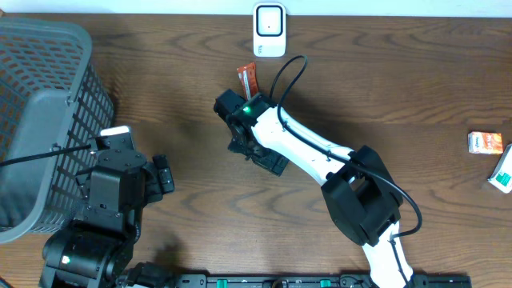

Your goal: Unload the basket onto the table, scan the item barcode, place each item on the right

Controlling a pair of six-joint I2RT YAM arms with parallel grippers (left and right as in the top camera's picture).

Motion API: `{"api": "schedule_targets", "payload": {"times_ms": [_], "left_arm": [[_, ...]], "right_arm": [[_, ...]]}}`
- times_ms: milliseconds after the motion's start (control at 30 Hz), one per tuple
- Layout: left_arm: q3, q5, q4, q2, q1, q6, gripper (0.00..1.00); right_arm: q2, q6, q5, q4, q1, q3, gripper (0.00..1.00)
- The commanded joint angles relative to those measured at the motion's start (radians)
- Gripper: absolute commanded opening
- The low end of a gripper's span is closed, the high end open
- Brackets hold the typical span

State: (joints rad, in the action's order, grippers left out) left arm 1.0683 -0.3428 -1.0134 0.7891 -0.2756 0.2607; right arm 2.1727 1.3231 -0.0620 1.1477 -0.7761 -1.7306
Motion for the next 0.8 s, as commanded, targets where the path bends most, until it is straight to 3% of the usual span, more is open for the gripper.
{"api": "schedule_targets", "payload": {"times_ms": [0,100,333,533,767], "left_arm": [[0.009,-0.009,0.000,-0.004,0.005,-0.013,0.98],[0.009,-0.009,0.000,-0.004,0.005,-0.013,0.98],[0.009,-0.009,0.000,-0.004,0.005,-0.013,0.98],[0.009,-0.009,0.000,-0.005,0.005,-0.013,0.98],[0.009,-0.009,0.000,-0.004,0.005,-0.013,0.98]], "right_arm": [[0.007,-0.024,-0.017,-0.008,0.004,0.012,0.92],[0.007,-0.024,-0.043,-0.011,0.004,0.013,0.83],[0.007,-0.031,-0.068,-0.013,0.024,0.022,0.89],[0.007,-0.083,-0.056,-0.034,0.038,0.024,0.80],[0.019,-0.115,-0.048,-0.048,0.044,0.025,0.80]]}}
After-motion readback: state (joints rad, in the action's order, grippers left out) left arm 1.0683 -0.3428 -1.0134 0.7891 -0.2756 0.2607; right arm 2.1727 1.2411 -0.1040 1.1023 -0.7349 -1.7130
